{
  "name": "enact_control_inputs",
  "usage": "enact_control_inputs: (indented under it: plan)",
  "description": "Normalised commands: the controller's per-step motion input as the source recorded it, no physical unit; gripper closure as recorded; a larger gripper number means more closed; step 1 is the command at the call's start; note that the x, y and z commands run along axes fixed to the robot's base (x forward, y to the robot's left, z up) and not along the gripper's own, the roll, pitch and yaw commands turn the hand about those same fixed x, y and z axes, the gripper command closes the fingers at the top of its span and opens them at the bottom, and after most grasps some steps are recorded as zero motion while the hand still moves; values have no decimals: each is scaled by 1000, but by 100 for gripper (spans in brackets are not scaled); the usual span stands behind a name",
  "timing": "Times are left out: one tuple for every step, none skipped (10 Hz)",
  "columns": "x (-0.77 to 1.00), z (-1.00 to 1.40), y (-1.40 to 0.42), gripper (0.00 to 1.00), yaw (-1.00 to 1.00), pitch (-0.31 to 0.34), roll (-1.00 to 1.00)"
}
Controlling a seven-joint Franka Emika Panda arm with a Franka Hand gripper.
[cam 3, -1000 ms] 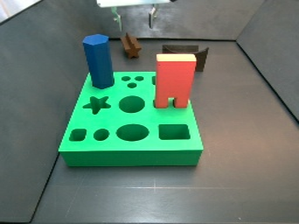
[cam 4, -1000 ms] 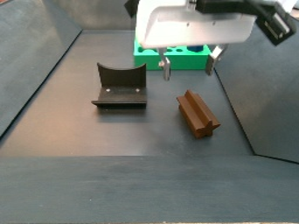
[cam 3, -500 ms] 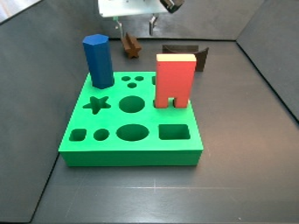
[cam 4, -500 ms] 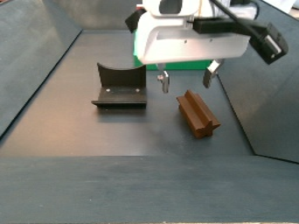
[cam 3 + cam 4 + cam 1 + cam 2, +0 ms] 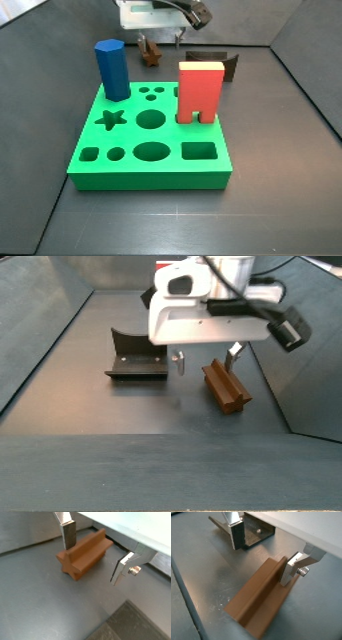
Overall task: Pick up the star object. Move up. Place the star object on the fixture. Regrasp the star object. Move to above the board. Insert the star object.
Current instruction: Pick up the star object.
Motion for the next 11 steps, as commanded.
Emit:
enact_control_inputs:
  plan:
    - [0, -369, 131, 0, -223, 6, -40]
    - [-103, -314, 100, 0, -129, 4, 0]
    - [-197, -423, 89, 0, -97, 0, 0]
    - [-426, -306, 160, 0, -40, 0, 66]
    - [-646, -177, 146, 0, 0, 0, 79]
    - [-434, 0, 34, 0, 9, 0, 39]
    - [-140, 0, 0, 0, 0, 1, 34]
    - [-217, -34, 0, 0, 0, 1, 60]
    - [0, 0, 0, 0, 0, -10, 0]
    - [0, 0, 0, 0, 0, -4, 0]
    - [23, -149, -146, 0, 0, 0, 40]
